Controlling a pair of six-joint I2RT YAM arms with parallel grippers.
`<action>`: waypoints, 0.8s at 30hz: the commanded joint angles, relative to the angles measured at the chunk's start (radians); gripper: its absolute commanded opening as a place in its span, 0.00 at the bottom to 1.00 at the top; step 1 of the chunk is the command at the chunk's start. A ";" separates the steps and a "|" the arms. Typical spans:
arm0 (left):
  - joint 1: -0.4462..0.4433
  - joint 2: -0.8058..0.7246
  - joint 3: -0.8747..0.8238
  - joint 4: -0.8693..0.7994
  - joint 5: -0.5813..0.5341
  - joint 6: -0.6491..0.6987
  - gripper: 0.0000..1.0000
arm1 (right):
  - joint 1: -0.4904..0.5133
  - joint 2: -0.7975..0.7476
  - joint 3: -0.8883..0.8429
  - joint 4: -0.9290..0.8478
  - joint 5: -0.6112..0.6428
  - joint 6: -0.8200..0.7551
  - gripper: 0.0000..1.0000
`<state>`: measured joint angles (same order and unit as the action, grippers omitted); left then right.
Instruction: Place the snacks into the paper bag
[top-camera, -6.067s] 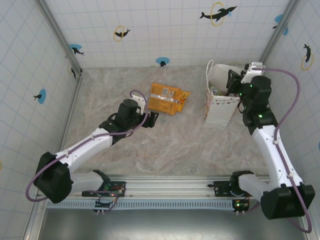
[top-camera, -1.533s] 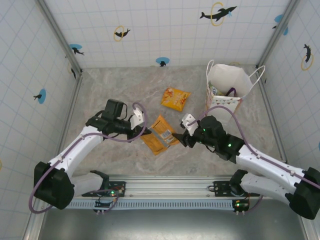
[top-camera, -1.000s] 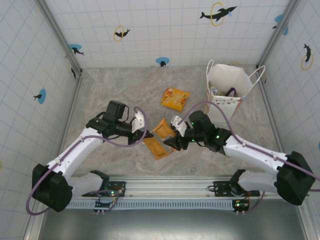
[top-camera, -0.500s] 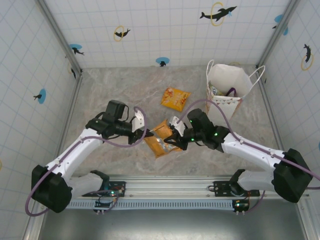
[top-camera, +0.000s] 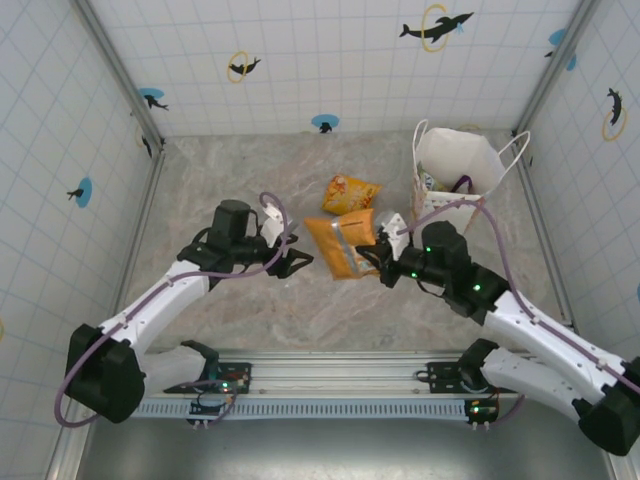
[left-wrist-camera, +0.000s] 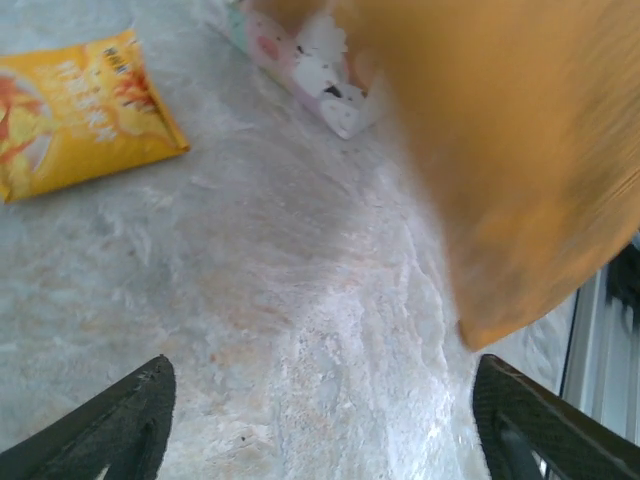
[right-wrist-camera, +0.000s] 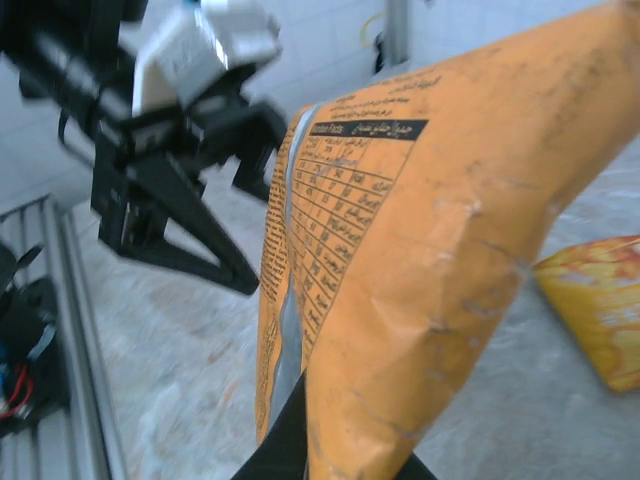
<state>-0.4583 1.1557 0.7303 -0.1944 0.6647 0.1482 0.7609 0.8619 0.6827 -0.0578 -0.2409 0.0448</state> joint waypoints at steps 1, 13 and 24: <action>-0.002 0.012 -0.049 0.160 -0.067 -0.205 0.83 | -0.031 -0.047 0.079 -0.024 0.093 0.040 0.09; -0.050 0.103 0.015 0.191 -0.162 -0.263 0.84 | -0.303 0.033 0.508 -0.170 0.183 0.119 0.09; -0.111 0.163 0.079 0.165 -0.175 -0.229 0.83 | -0.464 0.190 0.709 -0.174 0.415 0.105 0.09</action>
<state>-0.5602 1.3098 0.7761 -0.0208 0.5068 -0.0978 0.3325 1.0225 1.3396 -0.2268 0.1051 0.1417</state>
